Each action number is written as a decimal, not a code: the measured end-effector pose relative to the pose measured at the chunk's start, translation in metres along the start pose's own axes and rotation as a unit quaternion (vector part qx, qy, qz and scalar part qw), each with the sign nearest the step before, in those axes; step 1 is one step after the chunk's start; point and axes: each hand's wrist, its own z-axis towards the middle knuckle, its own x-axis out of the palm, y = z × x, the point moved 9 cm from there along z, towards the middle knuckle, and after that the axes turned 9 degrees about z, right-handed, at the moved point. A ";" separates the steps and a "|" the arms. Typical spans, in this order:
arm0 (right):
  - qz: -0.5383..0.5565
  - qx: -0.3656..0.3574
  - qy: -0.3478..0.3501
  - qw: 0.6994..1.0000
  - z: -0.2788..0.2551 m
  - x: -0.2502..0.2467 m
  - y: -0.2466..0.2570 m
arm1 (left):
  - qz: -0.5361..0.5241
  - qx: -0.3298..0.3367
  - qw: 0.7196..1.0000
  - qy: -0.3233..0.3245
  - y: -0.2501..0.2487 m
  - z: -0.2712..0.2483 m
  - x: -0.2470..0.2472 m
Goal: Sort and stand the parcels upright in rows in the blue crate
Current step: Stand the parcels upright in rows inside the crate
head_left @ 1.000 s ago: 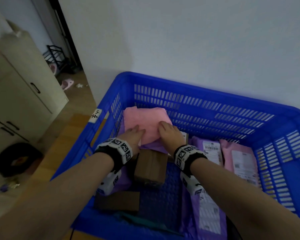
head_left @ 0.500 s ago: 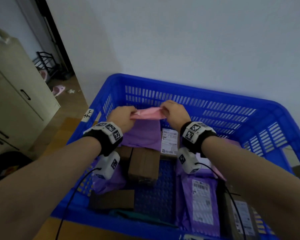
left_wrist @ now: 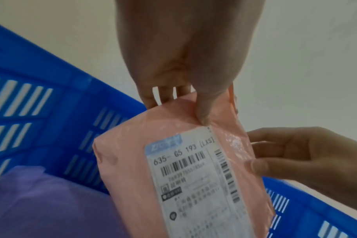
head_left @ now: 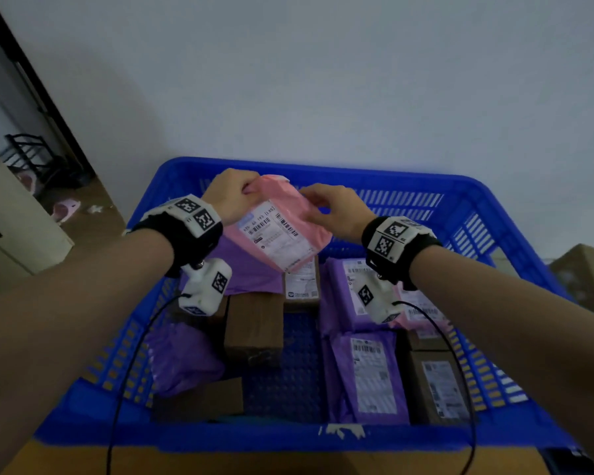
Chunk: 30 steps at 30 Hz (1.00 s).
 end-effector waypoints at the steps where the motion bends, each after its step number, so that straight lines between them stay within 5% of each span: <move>1: -0.005 0.002 -0.008 1.000 -0.003 -0.004 -0.001 | -0.012 0.012 1.000 0.004 -0.006 0.003 0.002; 9: 0.012 0.071 -0.135 0.988 -0.038 -0.046 -0.037 | -0.043 0.028 0.999 0.000 -0.043 0.016 0.030; 13: 0.094 0.132 -0.168 0.972 -0.065 -0.067 -0.077 | -0.046 -0.077 0.996 0.003 -0.034 0.012 0.054; 17: 0.273 0.197 -0.186 0.923 -0.099 -0.076 -0.108 | -0.104 -0.151 0.979 0.088 -0.032 0.004 0.104; 20: 0.331 0.238 -0.169 0.898 -0.123 -0.076 -0.122 | -0.188 -0.192 0.946 0.180 -0.041 -0.014 0.148; 24: 0.338 0.303 -0.140 0.880 -0.151 -0.076 -0.148 | -0.332 -0.245 0.867 0.278 -0.062 -0.044 0.197; 30: 0.165 0.405 -0.026 0.899 -0.183 -0.071 -0.181 | -0.347 -0.215 0.863 0.297 -0.077 -0.058 0.238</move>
